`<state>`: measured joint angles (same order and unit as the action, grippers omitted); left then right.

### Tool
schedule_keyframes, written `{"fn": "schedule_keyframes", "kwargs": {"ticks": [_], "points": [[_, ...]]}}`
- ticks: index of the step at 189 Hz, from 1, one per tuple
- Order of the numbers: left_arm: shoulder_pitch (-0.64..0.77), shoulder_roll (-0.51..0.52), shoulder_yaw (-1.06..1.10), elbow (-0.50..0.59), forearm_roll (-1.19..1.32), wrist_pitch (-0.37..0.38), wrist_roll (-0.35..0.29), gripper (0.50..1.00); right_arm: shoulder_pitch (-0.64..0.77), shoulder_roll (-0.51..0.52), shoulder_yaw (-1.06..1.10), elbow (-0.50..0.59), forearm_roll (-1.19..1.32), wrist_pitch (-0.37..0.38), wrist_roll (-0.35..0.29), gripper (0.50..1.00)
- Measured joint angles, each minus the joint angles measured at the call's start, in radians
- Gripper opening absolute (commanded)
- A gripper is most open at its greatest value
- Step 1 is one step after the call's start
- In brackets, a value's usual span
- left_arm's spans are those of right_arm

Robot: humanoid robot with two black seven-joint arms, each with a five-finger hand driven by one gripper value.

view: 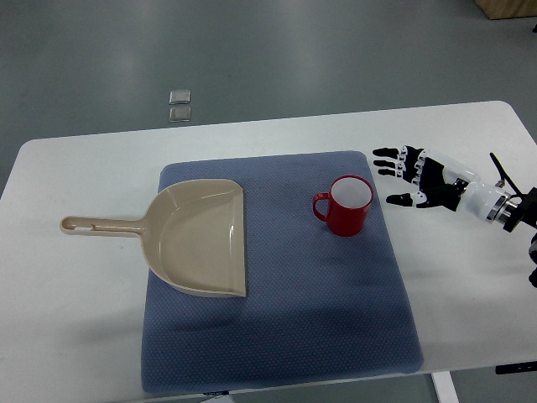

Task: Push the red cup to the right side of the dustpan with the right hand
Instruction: 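Move the right hand against the red mug's side away from the dustpan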

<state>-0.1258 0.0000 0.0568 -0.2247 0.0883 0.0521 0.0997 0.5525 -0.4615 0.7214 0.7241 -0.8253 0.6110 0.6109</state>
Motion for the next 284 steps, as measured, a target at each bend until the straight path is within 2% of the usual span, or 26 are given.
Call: {"fn": "schedule_keyframes", "kwargs": {"ticks": [100, 284], "points": [[0.0, 0.0, 0.0, -0.001, 0.0, 0.0, 0.0, 1.0, -0.027, 0.055, -0.017, -0.013, 0.0, 0.0, 0.0, 0.934], [0.0, 0.0, 0.0, -0.001, 0.001, 0.0, 0.0, 1.0, -0.019, 0.153, -0.02, -0.06, 0.004, -0.069, 0.0, 0.934]]}}
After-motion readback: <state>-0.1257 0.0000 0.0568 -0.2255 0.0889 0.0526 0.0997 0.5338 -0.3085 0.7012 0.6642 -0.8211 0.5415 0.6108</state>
